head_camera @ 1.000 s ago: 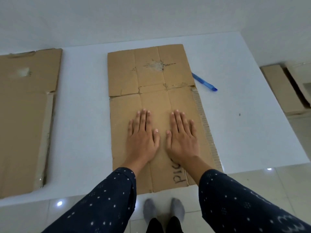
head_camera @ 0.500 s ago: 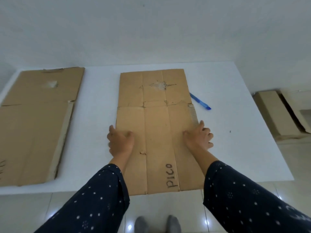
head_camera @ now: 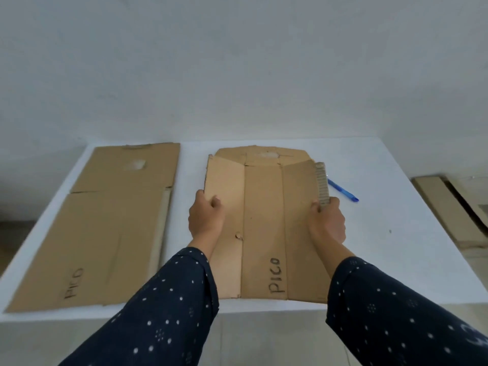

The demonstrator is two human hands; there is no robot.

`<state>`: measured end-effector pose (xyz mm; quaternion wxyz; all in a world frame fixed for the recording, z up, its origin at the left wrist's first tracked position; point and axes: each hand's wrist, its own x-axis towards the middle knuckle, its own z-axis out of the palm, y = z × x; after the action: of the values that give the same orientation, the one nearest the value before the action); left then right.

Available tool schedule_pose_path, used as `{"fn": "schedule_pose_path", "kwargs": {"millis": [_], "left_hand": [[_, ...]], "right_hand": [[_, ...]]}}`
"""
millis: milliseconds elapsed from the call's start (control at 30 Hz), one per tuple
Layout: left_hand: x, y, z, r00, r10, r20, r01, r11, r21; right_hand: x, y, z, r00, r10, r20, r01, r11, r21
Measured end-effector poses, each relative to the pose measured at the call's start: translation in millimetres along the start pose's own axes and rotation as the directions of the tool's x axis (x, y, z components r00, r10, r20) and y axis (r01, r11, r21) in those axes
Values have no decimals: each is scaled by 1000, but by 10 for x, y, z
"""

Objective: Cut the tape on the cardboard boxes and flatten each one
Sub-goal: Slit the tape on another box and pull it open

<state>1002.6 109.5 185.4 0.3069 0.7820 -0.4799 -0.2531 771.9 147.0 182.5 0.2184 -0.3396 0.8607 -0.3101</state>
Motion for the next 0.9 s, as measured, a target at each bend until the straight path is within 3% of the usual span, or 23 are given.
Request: {"fn": "schedule_pose_path", "kwargs": {"millis": [367,567,667,767,900], "left_hand": [[998,-726,-2012,980,81,-180,-94,993,-65],[1556,-1395,-2622,978,43,-205,-43,999,7],[1772,-1796,-2689,988,11,-153,1,997,78],[1902,-2177,-2637,1000,12,-5,-11,987,160],[1991,-2510,-2486,994,38,106,-63,968,242]], "right_hand": [[-1288,-1570,984,993,-121,-11,121,969,216],[-1776,-2028,1711,982,-141,125,104,960,261],[-1926,-2058,2105,962,-139,234,90,974,210],[-2031,-1985,2463,929,-142,341,102,986,133],[-2054,-1838,2786,920,-134,370,141,990,8]]}}
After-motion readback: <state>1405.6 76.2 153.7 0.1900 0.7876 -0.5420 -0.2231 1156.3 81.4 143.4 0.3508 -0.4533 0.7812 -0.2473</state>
